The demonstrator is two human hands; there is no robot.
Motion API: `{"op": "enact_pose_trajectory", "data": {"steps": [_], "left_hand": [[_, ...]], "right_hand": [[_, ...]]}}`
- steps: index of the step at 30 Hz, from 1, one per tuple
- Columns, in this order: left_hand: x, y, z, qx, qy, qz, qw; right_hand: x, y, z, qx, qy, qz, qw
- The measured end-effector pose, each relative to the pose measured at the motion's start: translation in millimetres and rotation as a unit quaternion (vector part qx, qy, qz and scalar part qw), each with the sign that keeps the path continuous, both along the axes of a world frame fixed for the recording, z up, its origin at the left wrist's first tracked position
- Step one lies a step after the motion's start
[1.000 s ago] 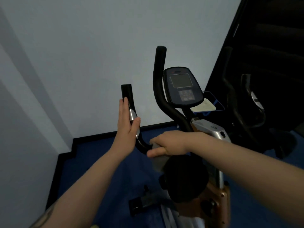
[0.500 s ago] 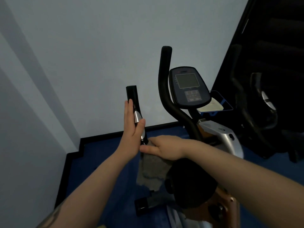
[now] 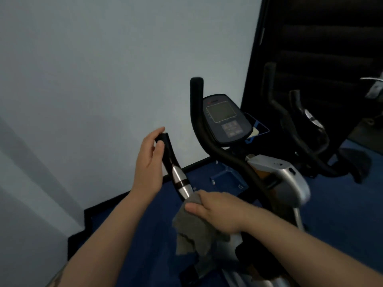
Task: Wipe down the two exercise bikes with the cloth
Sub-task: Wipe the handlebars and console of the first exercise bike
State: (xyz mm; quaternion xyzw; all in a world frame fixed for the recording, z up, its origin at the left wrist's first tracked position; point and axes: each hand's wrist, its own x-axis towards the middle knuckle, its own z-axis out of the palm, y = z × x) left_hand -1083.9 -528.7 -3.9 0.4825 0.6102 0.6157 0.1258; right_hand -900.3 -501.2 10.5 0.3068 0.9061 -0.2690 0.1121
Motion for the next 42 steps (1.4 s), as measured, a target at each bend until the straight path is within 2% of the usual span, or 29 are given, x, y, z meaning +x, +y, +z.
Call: {"op": "enact_pose_trajectory", "data": {"steps": [2, 4, 7, 9, 11, 14, 16, 22, 24, 27, 30, 34, 36, 42], "left_hand": [[-8.3, -0.8, -1.3, 0.012, -0.002, -0.012, 1.0], [-11.4, -2.0, -3.1, 0.019, -0.016, -0.034, 0.999], [-13.2, -1.6, -4.8, 0.033, -0.042, -0.054, 0.997], [-17.4, -2.1, -4.6, 0.032, -0.046, -0.069, 0.996], [-24.7, -4.1, -3.7, 0.021, -0.046, -0.091, 0.995], [-36.9, -7.6, -2.9, 0.006, -0.044, -0.135, 0.99], [-40.4, -9.2, -2.3, -0.001, -0.056, -0.158, 0.986], [-38.9, -10.7, 2.9, 0.014, -0.114, -0.201, 0.973], [-43.0, -12.0, 1.8, 0.012, -0.105, -0.211, 0.972], [-49.6, -9.5, -3.1, 0.014, -0.069, -0.214, 0.974], [-48.2, -6.1, -8.7, 0.025, -0.065, -0.211, 0.975], [-36.1, -1.3, -13.6, 0.06, -0.106, -0.184, 0.975], [-29.2, 0.7, -15.6, 0.078, -0.103, -0.148, 0.98], [-14.5, 0.4, -18.3, 0.075, -0.081, -0.075, 0.991]], "right_hand": [[0.8, -15.2, -6.2, 0.09, -0.017, -0.003, 0.996], [-7.3, -26.7, -8.8, 0.124, -0.023, -0.028, 0.992], [-44.7, -23.0, 1.5, 0.027, 0.099, -0.191, 0.976], [-73.9, -10.7, 7.4, -0.033, 0.191, -0.245, 0.95], [-90.5, -4.7, 8.1, -0.051, 0.264, -0.281, 0.921], [-87.4, -8.8, -1.2, -0.026, 0.289, -0.27, 0.918], [-87.7, -4.3, -1.4, -0.049, 0.306, -0.264, 0.913], [-124.3, 12.2, 18.9, -0.024, 0.419, -0.266, 0.868], [-117.8, 9.4, 14.1, -0.013, 0.399, -0.265, 0.878], [-98.3, 6.6, 2.5, 0.007, 0.317, -0.25, 0.915], [-94.0, 14.5, 5.8, -0.021, 0.266, -0.235, 0.935], [-103.1, 16.6, 8.3, -0.056, 0.31, -0.253, 0.915], [-95.1, 14.1, -2.5, -0.054, 0.299, -0.243, 0.921], [-43.3, 18.9, 0.6, -0.12, 0.128, -0.107, 0.979]]}}
